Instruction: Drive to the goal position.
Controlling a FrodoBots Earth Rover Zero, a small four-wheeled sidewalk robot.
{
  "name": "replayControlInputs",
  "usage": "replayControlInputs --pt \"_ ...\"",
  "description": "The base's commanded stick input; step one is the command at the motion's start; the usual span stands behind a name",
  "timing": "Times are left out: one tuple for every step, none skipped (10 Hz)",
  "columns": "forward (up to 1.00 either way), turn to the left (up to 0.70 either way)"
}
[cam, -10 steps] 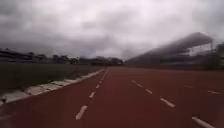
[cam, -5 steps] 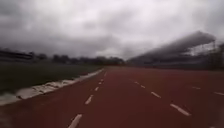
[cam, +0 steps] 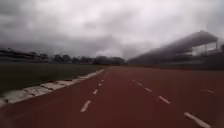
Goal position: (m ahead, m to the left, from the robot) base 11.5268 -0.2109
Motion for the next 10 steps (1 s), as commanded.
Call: replayControlInputs --pt "0.7 0.0" --pt "0.7 0.0" --pt "0.7 0.0" --pt "0.7 0.0" --pt "0.7 0.0" --pt "0.7 -0.1" --pt "0.7 -0.26" --pt "0.7 -0.27" --pt "0.7 -0.1" --pt "0.7 0.0"
